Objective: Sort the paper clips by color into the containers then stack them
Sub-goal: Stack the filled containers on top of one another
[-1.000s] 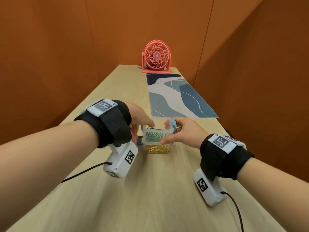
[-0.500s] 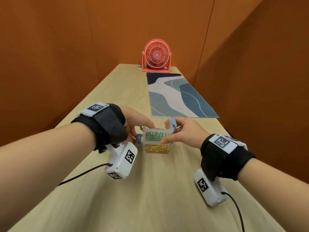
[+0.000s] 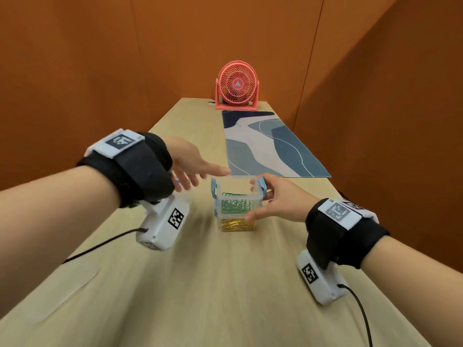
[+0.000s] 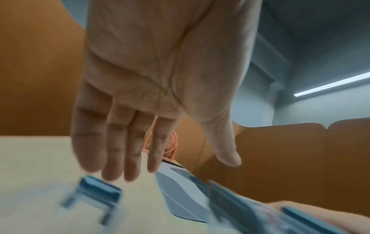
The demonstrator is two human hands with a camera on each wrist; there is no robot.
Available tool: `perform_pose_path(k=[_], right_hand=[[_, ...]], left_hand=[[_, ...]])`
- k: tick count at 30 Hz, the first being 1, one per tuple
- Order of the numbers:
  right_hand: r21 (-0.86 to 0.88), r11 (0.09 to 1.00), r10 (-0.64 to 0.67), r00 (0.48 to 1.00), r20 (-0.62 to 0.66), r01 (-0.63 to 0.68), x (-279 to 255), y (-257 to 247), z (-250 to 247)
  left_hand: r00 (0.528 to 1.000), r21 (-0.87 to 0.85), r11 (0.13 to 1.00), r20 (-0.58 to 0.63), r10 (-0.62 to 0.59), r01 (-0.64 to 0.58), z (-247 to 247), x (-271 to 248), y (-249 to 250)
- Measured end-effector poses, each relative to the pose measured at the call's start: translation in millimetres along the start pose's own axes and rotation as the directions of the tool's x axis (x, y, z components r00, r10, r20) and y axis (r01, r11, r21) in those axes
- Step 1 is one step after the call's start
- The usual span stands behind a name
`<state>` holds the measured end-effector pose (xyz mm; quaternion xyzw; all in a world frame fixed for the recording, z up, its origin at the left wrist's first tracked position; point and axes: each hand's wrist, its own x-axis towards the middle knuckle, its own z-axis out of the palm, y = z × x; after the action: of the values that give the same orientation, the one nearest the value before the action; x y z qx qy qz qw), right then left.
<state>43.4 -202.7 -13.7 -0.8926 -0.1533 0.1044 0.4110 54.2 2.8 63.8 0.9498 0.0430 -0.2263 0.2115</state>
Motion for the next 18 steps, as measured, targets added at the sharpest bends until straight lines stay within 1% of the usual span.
perform_pose_path(k=[1, 2, 3, 4, 5, 7, 8, 9, 12, 13, 15, 17, 18], right_hand=[[0.005, 1.000, 0.001, 1.000, 0.031, -0.001, -2, 1, -1], [0.027, 1.000, 0.004, 0.999, 0.039, -0.005, -4, 2, -1], [0.057, 0.998, 0.011, 1.000, 0.015, -0.012, -6, 2, -2], [0.082, 0.996, 0.020, 0.999, -0.039, -0.017, -8, 2, -3], [0.102, 0.995, 0.028, 0.993, -0.113, -0.016, -9, 0, -4], [0.143, 0.989, 0.058, 0.966, -0.253, -0.022, -10, -3, -5], [0.159, 0.987, 0.079, 0.955, -0.286, -0.034, -10, -4, -6], [0.167, 0.984, 0.103, 0.951, -0.293, -0.055, -9, -3, -6], [0.229, 0.968, 0.163, 0.952, -0.257, -0.104, -9, -4, -4], [0.258, 0.960, 0.174, 0.952, -0.251, -0.107, -10, -4, -4], [0.294, 0.951, 0.173, 0.954, -0.245, -0.097, -10, -5, -3], [0.298, 0.950, 0.166, 0.958, -0.233, -0.092, -10, -8, -1], [0.314, 0.945, 0.175, 0.958, -0.229, -0.097, -10, -9, 0]], left_hand=[[0.997, 0.074, 0.997, -0.073, -0.003, 0.009, -6, 1, -7], [0.991, 0.172, 0.984, -0.130, -0.022, 0.044, -9, 2, -14], [0.986, 0.274, 0.958, -0.159, -0.041, 0.084, -10, 3, -21], [0.985, 0.349, 0.930, -0.161, -0.065, 0.118, -7, 4, -26], [0.985, 0.385, 0.912, -0.146, -0.090, 0.141, -2, 6, -30], [0.987, 0.371, 0.915, -0.100, -0.128, 0.157, 11, 12, -37], [0.987, 0.340, 0.928, -0.091, -0.131, 0.154, 17, 17, -40], [0.988, 0.301, 0.943, -0.099, -0.118, 0.142, 21, 22, -43], [0.980, 0.180, 0.978, -0.184, -0.070, 0.103, 18, 23, -43], [0.976, 0.148, 0.986, -0.211, -0.044, 0.076, 11, 19, -38], [0.963, 0.108, 0.994, -0.267, 0.046, -0.017, -6, 6, -23], [0.940, 0.124, 0.984, -0.303, 0.159, -0.126, -23, -9, -3], [0.928, 0.147, 0.972, -0.299, 0.223, -0.186, -27, -16, 8]])
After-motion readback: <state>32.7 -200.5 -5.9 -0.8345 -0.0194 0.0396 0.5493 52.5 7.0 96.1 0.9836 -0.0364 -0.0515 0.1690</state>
